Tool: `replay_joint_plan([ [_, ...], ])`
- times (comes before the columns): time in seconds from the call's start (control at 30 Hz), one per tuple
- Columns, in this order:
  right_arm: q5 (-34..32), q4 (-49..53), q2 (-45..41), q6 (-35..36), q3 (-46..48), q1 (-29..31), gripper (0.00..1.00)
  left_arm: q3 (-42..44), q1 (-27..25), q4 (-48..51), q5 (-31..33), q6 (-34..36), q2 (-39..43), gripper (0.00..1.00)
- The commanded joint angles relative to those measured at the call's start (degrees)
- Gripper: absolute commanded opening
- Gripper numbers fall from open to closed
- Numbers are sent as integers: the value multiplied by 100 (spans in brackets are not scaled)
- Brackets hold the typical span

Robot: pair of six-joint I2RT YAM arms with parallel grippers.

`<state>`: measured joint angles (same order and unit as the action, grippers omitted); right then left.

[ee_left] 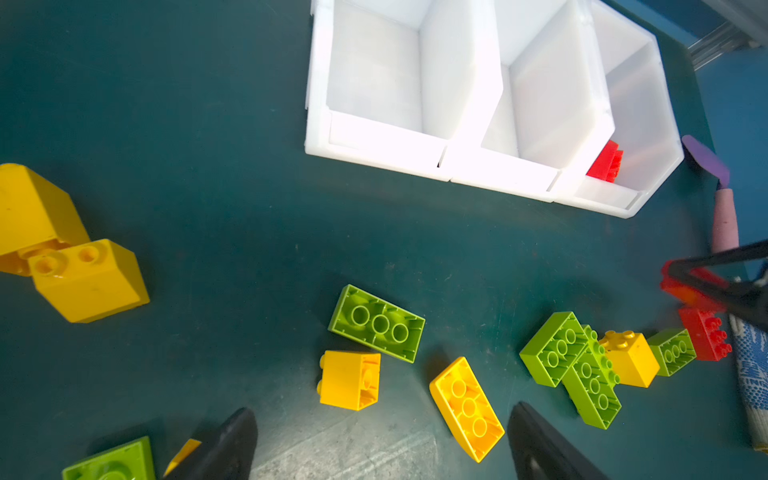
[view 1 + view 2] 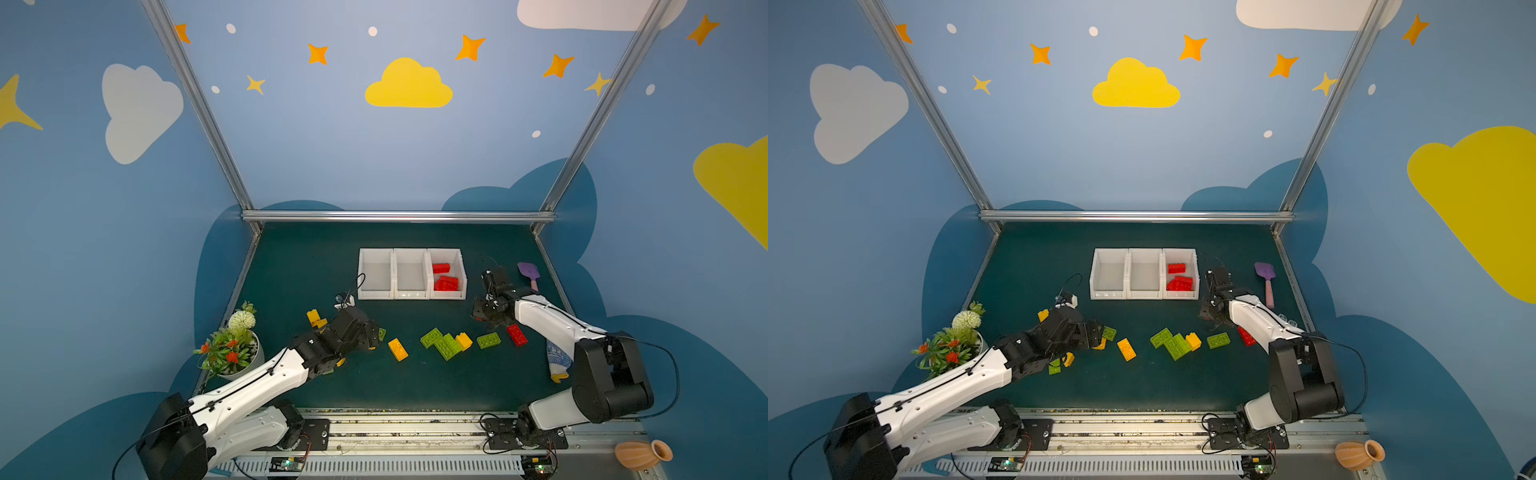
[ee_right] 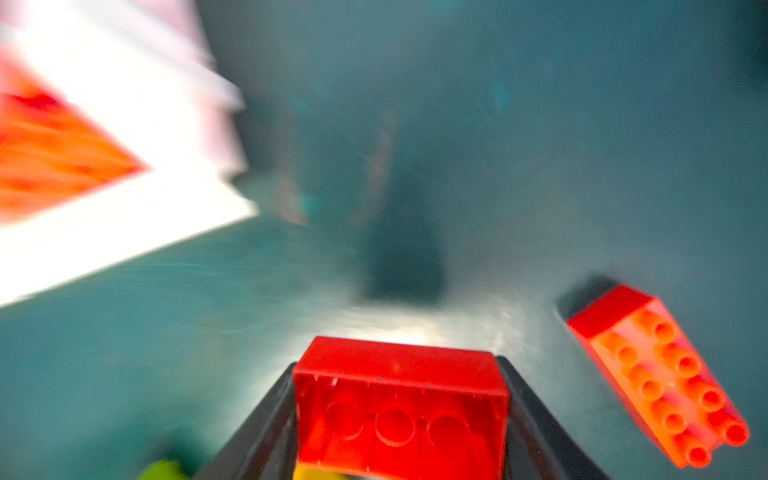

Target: Sort the legos into containers by color

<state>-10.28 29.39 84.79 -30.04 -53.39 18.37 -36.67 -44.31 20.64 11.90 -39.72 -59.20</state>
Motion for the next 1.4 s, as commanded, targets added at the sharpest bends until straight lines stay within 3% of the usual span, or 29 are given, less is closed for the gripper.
replay_joint_plan([
  [0.0, -25, 253, 5, 269, -592, 139, 54, 103, 45, 201, 214, -18, 231, 95],
  [0.1, 70, 360, 337, 416, -1245, 225, 54, 139, 63, 393, 369, -40, 458, 100],
  [0.43, 438, 868, 1992, 508, -3593, 395, 57, 375, 187, 637, 612, -294, 1191, 100],
  [0.77, 547, 1235, 3199, 566, -4900, 448, 60, 590, 204, 888, 471, -413, 1655, 100],
  [0.97, 502, 1396, 3471, 528, -5239, 448, 73, 559, 212, 924, 449, -432, 1628, 100],
  [1.2, 428, 1678, 3332, 509, -5404, 431, 79, 397, 226, 785, 293, -343, 1484, 100],
  [1.37, 418, 1729, 2602, 434, -4651, 348, 80, 357, 224, 144, -48, -204, 1239, 100],
])
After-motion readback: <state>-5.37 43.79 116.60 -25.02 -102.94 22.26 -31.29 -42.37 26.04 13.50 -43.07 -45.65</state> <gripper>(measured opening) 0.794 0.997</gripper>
